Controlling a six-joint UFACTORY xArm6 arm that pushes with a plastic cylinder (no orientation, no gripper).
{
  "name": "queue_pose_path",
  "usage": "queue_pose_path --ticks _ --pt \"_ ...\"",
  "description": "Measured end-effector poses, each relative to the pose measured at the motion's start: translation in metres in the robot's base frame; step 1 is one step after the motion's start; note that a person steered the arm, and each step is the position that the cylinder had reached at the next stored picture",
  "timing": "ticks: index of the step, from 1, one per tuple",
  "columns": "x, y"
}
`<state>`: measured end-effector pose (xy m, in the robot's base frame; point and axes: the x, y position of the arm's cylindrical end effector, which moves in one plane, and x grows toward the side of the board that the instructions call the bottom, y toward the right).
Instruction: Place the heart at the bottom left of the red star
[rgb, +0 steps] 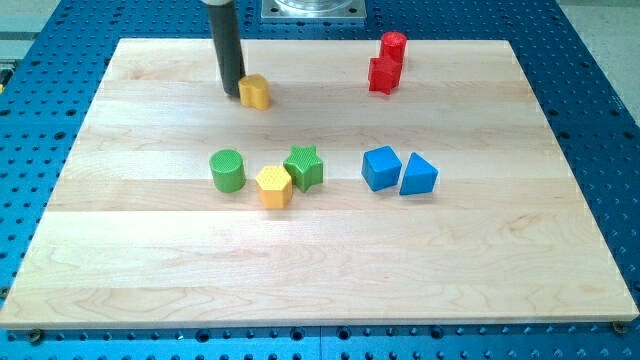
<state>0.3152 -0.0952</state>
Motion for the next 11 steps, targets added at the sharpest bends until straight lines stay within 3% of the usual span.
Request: queue_pose_path --ticks 1,2,3,4,5,6,8,11 --pt "0.042 0.055" --pt "0.041 0.036" --pt "0.073 0.001" --pt "0.080 0.034" --pt "0.078 0.101" --pt "0.070 0.115" --pt "0.065 0.031" --pt "0.032 0.151"
